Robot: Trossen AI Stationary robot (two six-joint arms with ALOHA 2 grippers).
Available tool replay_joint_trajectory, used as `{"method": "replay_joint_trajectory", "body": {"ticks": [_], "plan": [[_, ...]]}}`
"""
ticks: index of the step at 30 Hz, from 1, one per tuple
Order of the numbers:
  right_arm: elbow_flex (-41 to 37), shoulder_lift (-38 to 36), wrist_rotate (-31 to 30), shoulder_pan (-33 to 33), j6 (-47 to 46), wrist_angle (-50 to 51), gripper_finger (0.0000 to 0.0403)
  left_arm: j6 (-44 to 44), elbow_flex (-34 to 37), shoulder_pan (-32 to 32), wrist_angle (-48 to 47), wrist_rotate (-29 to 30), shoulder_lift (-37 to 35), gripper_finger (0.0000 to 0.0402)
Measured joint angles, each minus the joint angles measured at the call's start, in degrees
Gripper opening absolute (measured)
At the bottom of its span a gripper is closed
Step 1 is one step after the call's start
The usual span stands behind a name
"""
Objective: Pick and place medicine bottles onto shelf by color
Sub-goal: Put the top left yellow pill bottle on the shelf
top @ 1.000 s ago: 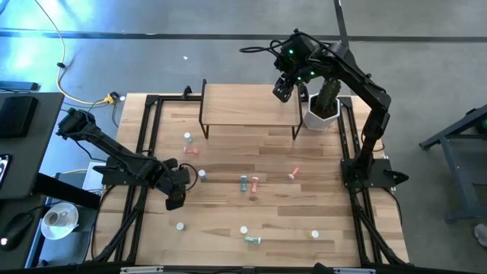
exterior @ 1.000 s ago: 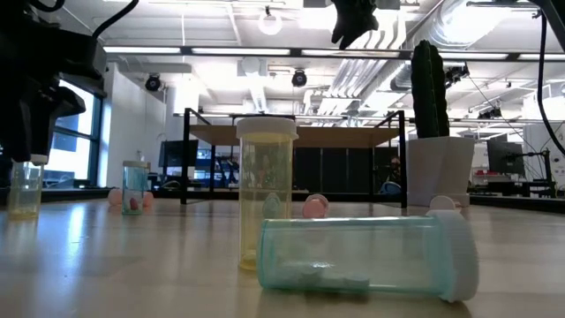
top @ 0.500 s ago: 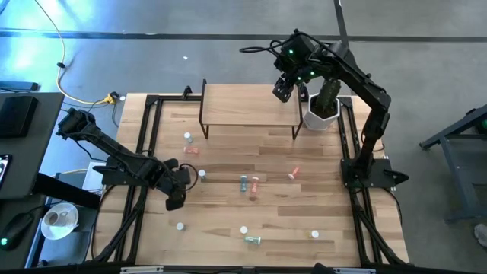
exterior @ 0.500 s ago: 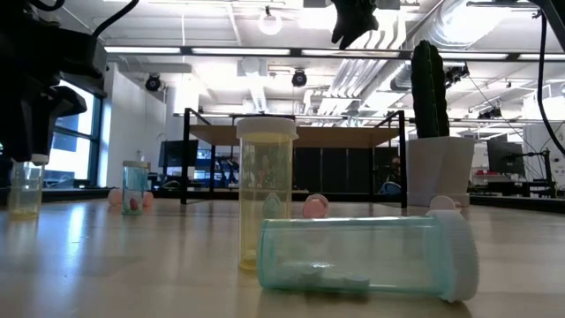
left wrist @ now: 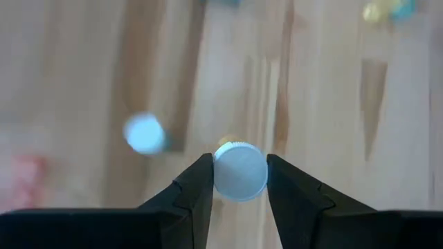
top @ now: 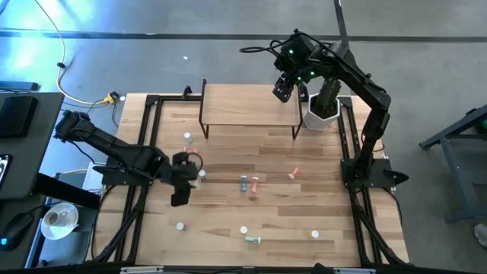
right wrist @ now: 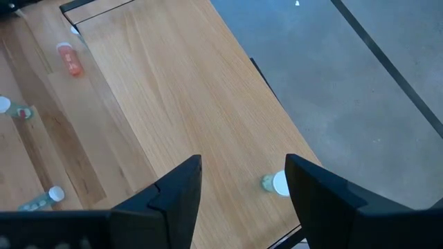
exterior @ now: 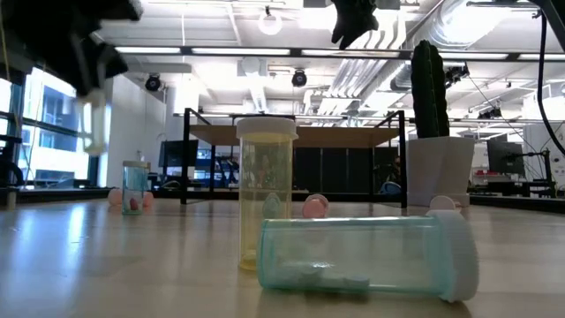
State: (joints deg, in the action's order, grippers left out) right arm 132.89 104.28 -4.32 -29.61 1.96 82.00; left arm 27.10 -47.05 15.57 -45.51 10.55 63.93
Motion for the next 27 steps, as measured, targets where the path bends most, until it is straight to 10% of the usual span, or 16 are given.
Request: {"method": "replay_joint_trajectory", "body": {"ticks": [14, 27], "plan": [[0.0, 0.0, 0.0, 0.0, 0.0, 0.0, 0.0199, -34.1, -15.1, -29.7, -0.8, 3.2, -0.2, 0.0112], [0.0, 0.0, 0.0, 0.0, 0.0, 0.0, 0.0199, -43.9, -25.9, -55.7, 5.9, -1.1, 2.8, 0.0112]]}}
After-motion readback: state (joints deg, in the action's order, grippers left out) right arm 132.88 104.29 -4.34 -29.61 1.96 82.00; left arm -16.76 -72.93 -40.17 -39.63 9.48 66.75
